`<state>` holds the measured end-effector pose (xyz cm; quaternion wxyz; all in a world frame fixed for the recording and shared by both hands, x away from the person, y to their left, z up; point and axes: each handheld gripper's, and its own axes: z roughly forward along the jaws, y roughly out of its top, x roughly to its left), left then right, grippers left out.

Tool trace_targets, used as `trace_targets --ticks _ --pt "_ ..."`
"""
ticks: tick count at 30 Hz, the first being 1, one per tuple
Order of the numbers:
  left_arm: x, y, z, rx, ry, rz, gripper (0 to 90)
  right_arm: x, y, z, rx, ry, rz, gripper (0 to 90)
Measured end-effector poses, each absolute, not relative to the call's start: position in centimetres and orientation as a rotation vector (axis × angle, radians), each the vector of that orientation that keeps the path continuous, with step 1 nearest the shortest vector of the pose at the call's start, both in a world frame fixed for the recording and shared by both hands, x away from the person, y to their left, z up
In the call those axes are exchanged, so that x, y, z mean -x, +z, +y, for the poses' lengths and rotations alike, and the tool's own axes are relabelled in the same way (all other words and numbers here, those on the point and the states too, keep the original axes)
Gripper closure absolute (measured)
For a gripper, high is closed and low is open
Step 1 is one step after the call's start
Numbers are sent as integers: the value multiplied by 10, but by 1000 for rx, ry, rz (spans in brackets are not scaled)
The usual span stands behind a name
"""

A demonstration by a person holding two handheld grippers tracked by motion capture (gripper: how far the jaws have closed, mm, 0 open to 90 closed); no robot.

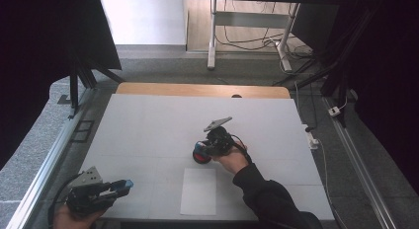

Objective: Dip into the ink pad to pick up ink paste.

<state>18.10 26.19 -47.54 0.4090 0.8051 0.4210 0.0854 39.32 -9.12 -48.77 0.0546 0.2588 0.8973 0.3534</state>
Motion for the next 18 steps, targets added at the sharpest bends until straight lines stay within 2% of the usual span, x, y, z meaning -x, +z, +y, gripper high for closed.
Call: trace_targets --ticks 18 --pt "-181 -476 264 -2018 197 1060 687 -377 -485 -78 -618 935 2671 708"
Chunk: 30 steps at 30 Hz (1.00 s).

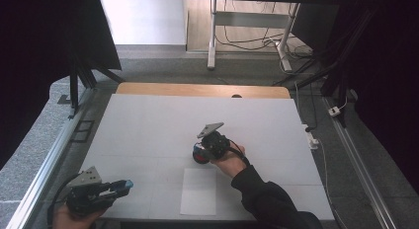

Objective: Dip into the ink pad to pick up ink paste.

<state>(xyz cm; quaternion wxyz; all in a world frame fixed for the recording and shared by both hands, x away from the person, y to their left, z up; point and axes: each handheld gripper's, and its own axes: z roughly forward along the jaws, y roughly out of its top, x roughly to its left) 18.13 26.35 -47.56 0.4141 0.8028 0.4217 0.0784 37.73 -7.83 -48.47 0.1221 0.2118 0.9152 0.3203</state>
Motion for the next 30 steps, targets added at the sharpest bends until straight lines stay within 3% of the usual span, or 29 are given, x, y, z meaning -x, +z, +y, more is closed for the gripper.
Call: trace_targets --ticks 30 --pt "-181 -476 265 -2004 190 1064 687 -372 -468 -93 -629 1098 2660 706"
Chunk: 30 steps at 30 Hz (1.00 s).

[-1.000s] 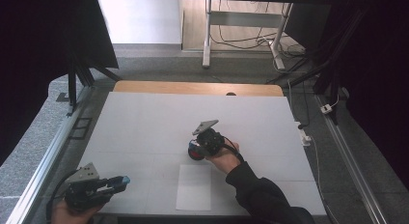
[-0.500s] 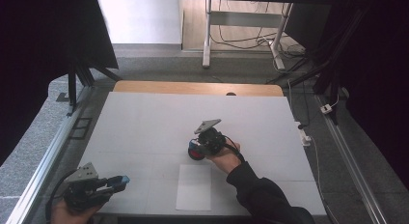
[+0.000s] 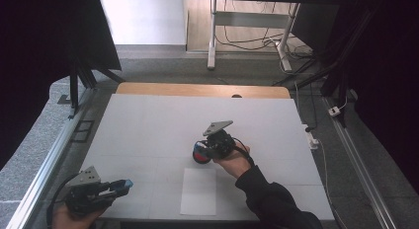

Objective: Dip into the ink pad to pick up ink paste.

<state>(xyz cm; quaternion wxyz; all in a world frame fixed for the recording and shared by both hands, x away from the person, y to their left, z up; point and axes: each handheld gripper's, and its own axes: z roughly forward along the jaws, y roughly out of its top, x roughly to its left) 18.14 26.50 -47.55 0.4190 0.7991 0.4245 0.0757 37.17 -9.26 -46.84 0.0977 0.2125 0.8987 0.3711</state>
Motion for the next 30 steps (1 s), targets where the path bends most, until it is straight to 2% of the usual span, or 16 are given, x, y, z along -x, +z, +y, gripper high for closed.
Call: trace_targets --ticks 30 --pt "-181 -476 264 -2009 188 1055 686 -330 -440 -114 -546 1261 2671 707"
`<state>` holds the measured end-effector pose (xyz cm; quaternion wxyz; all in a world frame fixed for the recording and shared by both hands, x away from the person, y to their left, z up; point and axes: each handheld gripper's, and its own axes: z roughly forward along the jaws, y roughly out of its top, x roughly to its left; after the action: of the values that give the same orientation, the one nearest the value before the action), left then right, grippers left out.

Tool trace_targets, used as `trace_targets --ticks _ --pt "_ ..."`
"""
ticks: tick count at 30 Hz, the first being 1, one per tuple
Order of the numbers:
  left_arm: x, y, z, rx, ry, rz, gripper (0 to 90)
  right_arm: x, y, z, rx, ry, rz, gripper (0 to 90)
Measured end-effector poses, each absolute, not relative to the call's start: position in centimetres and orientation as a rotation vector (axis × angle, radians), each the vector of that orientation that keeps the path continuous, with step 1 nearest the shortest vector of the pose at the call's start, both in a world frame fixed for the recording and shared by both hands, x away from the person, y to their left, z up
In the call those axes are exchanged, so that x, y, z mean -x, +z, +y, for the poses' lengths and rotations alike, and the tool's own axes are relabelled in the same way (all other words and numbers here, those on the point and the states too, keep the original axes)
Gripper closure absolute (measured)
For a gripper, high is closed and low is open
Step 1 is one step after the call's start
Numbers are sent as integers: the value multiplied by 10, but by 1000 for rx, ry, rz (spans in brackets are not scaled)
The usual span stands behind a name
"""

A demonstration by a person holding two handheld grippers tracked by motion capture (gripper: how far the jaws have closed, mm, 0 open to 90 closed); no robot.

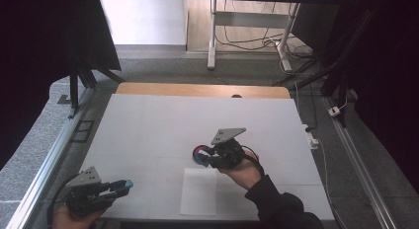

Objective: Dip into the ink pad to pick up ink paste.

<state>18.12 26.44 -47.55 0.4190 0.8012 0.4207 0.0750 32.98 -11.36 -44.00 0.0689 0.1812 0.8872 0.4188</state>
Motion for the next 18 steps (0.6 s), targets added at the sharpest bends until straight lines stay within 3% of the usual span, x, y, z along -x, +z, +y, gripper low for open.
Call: trace_targets --ticks 18 --pt "-181 -475 264 -2009 189 1050 686 -301 -439 -123 -507 1305 2698 706"
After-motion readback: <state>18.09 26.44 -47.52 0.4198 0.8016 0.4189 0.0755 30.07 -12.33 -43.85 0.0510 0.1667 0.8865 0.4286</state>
